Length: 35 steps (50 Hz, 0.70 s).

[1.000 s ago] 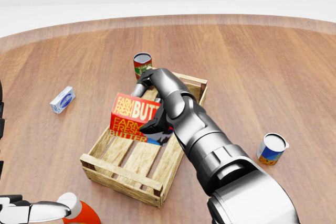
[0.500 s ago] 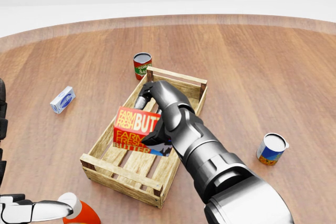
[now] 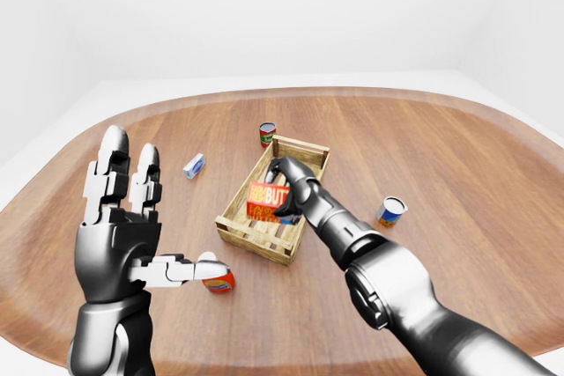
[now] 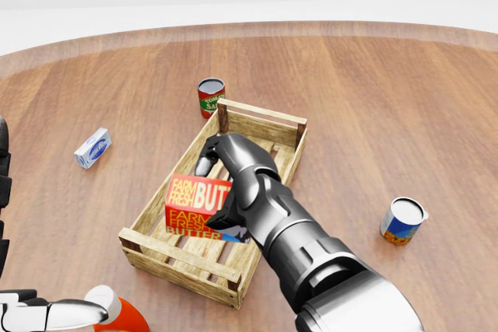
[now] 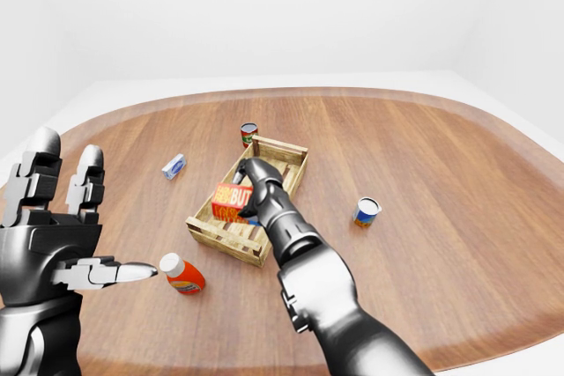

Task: Pick up the butter and put it in the tray.

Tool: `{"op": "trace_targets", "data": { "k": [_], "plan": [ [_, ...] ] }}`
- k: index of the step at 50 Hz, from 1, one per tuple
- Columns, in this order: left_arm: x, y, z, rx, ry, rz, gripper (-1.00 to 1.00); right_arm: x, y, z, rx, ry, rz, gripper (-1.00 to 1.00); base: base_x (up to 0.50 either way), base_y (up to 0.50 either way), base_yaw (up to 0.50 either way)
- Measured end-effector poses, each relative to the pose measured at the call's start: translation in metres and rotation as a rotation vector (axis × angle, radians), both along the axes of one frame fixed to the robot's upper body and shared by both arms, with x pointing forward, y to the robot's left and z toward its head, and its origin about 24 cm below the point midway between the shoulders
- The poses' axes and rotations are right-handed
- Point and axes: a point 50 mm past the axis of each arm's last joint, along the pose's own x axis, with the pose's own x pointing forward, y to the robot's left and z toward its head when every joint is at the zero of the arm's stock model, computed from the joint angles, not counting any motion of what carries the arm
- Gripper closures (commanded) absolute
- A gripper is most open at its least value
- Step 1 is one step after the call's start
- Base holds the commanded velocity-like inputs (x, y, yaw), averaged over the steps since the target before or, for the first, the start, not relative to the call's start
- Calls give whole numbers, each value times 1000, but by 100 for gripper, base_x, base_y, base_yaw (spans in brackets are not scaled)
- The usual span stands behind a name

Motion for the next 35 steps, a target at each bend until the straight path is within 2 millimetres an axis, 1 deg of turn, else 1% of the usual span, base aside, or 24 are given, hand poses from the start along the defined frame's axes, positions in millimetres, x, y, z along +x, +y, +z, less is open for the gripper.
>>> {"op": "trace_targets", "data": {
  "k": [15, 35],
  "plan": [
    [-1, 0, 1, 0, -7, -1, -100, -2, 2, -3, -20, -4, 6, 100, 0, 0, 0],
    [-1, -1, 0, 2, -3, -6, -100, 2, 2, 5, -23, -31, 0, 100, 0, 0, 0]
  ]
}}
